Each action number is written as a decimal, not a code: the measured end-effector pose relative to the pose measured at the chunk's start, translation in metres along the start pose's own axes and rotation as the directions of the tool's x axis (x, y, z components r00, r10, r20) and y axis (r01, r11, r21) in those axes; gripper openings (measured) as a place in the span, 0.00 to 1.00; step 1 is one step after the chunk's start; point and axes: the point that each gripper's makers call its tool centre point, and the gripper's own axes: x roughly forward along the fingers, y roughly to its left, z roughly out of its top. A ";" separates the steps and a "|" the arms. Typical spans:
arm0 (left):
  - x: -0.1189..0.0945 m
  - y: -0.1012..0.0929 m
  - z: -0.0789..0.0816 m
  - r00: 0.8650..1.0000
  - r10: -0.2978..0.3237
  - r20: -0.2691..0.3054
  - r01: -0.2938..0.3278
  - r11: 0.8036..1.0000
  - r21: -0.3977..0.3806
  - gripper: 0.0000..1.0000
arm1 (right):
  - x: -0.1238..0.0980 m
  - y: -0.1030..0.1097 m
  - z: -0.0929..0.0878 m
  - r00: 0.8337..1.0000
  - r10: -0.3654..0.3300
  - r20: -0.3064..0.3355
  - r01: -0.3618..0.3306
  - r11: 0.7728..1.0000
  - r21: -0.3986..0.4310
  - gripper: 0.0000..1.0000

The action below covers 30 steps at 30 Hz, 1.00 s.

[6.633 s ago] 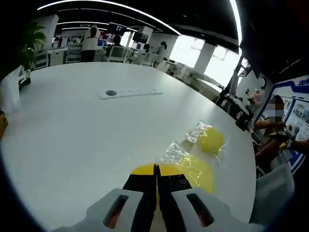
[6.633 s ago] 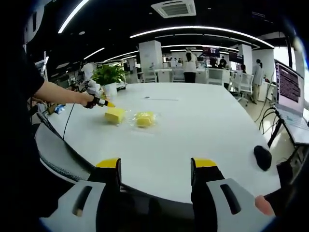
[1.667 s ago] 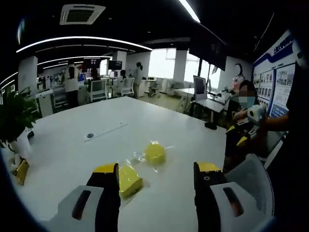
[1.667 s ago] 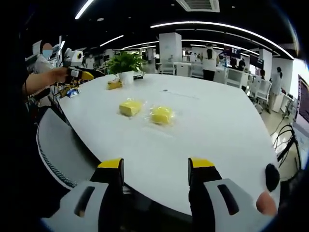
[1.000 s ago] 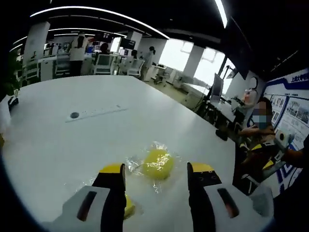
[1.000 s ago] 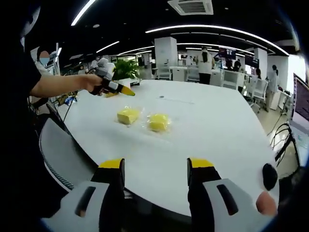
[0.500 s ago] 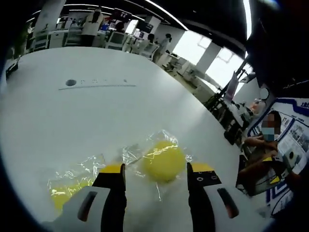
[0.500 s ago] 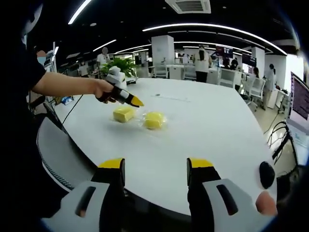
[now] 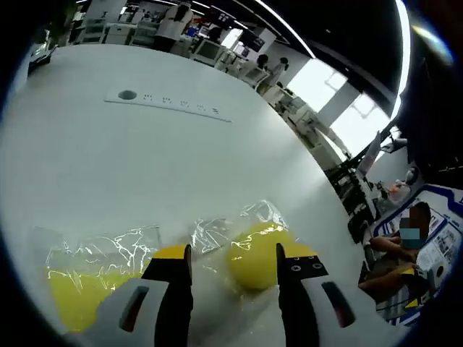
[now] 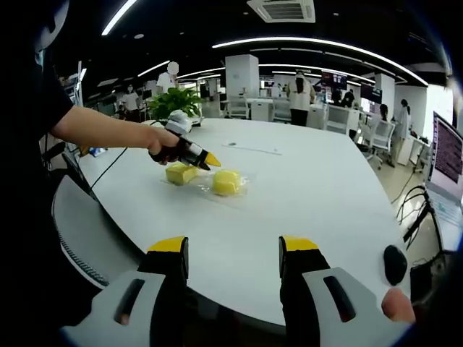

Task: Compare the silicone blocks by pressing each to a similar depth, holding the contact briefly, and releasing to observe deformation and rebound differences across the visible hardness samples.

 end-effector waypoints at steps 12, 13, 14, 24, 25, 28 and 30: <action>0.014 0.013 0.000 0.999 0.036 0.006 -0.036 0.996 -0.086 0.39 | 0.003 -0.002 0.003 1.000 -0.005 0.010 0.005 1.000 -0.001 0.44; 0.015 0.014 0.002 0.999 0.036 0.010 -0.034 0.994 -0.104 0.37 | 0.004 -0.002 0.001 1.000 -0.006 0.006 0.006 1.000 -0.001 0.44; 0.017 0.014 0.003 1.000 0.028 0.013 -0.027 0.992 -0.123 0.36 | 0.004 -0.002 0.001 1.000 -0.006 0.005 0.006 1.000 -0.002 0.43; 0.029 0.014 0.006 1.000 -0.007 0.029 0.013 0.973 -0.229 0.23 | 0.005 -0.008 -0.005 1.000 -0.016 0.002 0.016 1.000 0.024 0.41; 0.030 0.013 0.004 1.000 -0.008 0.019 0.012 0.974 -0.228 0.22 | 0.005 -0.008 -0.005 1.000 -0.016 0.002 0.016 1.000 0.026 0.41; 0.032 0.009 0.004 1.000 -0.012 0.019 0.016 0.979 -0.204 0.21 | 0.008 -0.009 -0.003 1.000 -0.017 0.005 0.017 1.000 0.015 0.41; 0.034 0.010 0.005 1.000 -0.005 0.020 0.008 0.982 -0.189 0.19 | 0.009 -0.009 -0.003 1.000 -0.015 0.004 0.015 1.000 0.014 0.41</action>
